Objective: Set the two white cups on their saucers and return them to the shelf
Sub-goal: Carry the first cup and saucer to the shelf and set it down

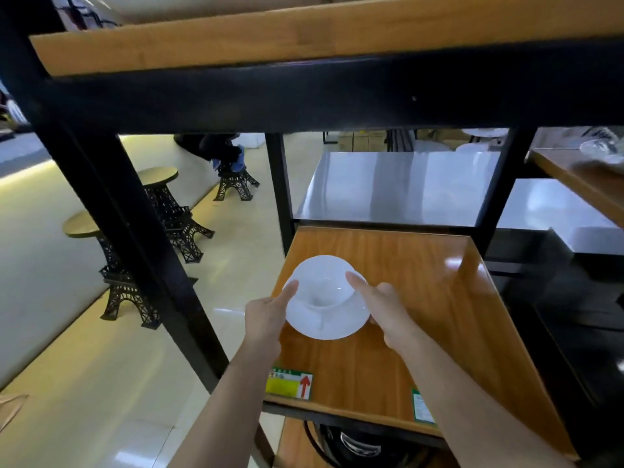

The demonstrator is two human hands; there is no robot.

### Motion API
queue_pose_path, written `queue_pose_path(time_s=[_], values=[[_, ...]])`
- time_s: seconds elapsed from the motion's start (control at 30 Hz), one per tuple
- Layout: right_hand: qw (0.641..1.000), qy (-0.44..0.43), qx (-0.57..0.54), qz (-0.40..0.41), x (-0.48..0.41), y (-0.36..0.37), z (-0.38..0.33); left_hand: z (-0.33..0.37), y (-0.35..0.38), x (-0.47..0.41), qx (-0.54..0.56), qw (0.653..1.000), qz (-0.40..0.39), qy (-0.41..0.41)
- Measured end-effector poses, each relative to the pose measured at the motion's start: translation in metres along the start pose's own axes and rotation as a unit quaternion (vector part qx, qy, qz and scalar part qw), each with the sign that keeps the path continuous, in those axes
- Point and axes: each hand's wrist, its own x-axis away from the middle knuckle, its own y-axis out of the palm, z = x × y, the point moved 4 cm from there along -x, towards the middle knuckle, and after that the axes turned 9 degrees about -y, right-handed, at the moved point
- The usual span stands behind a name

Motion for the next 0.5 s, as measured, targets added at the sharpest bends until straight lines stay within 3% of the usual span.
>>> queue_pose_path(time_s=[0.5], values=[[0.999, 0.012, 0.041, -0.006, -0.027, 0.009, -0.001, 0.008, 0.005, -0.023, -0.032, 0.999, 0.0, -0.02]])
